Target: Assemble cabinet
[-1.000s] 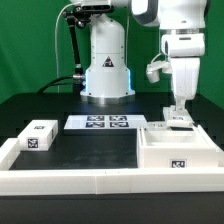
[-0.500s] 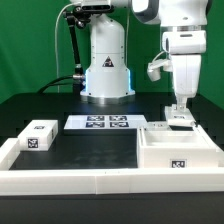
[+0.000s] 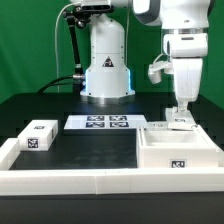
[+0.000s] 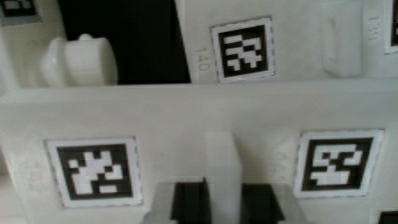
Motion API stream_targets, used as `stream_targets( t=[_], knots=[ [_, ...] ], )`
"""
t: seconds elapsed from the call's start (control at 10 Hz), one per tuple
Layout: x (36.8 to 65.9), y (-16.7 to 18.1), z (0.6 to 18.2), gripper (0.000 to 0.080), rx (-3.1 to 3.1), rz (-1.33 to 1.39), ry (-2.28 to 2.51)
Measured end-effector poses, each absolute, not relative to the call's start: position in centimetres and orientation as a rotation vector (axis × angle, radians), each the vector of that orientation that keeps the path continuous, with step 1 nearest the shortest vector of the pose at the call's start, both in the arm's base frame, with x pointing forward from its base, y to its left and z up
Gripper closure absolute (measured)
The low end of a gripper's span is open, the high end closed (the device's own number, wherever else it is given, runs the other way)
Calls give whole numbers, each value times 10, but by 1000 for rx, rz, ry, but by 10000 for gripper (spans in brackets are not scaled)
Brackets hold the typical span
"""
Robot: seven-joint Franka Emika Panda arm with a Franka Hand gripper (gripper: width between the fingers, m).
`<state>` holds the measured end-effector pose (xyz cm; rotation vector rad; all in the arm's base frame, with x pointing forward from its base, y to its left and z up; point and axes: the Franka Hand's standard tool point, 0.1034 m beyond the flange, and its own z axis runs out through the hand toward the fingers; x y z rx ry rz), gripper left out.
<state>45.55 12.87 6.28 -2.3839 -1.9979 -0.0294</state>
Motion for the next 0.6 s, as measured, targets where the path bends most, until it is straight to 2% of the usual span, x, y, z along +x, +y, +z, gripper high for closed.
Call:
stream_targets(
  t=[0.6],
  knots=[
    [457, 127, 62, 729, -2388, -29, -1993]
  ],
)
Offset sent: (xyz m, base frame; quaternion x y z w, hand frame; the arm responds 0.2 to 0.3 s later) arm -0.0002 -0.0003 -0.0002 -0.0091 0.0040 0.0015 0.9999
